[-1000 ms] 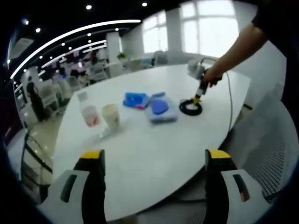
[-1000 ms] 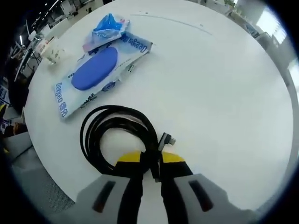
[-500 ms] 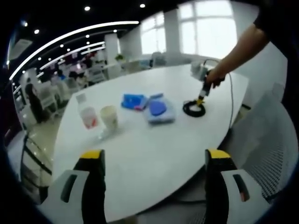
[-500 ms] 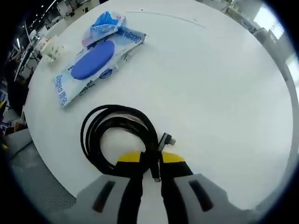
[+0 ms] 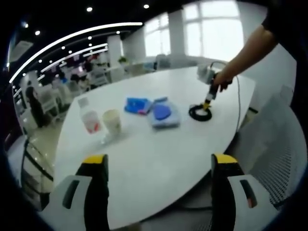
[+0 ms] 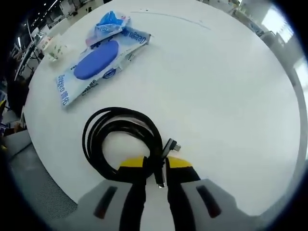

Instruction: Arrange the tabletop items into an orderly group along one side of the table until the central work area is clear of visible clutter.

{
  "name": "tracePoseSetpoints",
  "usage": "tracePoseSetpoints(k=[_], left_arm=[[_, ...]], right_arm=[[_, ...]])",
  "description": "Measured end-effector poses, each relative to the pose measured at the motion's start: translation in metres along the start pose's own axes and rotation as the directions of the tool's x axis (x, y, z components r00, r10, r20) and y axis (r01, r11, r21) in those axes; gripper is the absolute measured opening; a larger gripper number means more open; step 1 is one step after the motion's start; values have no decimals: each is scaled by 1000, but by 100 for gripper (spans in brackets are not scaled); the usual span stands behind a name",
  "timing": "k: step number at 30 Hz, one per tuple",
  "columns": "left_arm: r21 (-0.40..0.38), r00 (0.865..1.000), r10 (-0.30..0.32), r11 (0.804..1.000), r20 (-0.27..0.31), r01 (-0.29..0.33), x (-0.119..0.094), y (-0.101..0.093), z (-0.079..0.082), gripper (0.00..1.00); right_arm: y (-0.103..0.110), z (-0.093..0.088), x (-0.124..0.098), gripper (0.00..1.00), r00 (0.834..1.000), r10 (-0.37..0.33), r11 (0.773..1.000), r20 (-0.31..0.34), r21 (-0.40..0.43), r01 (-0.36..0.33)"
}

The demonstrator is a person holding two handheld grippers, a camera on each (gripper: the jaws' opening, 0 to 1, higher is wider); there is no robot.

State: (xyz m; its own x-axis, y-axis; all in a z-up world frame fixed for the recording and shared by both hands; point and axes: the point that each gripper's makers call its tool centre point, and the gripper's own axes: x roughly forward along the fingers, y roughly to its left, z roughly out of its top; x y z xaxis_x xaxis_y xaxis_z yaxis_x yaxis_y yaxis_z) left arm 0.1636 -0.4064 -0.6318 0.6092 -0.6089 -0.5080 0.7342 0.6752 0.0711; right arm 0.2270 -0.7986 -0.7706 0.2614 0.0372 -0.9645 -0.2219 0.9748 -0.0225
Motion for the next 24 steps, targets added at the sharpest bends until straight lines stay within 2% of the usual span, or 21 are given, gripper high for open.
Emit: tracePoseSetpoints(k=[11, 24], left_arm=[[-2, 1000, 4, 1000, 9, -4, 0, 1, 1, 85], [-7, 1000, 13, 1000, 18, -13, -2, 2, 3, 85]], right_arm=[[3, 22, -9, 19, 999, -4, 999, 41, -43, 6], [23, 67, -20, 19, 995, 22, 994, 102, -111, -10]])
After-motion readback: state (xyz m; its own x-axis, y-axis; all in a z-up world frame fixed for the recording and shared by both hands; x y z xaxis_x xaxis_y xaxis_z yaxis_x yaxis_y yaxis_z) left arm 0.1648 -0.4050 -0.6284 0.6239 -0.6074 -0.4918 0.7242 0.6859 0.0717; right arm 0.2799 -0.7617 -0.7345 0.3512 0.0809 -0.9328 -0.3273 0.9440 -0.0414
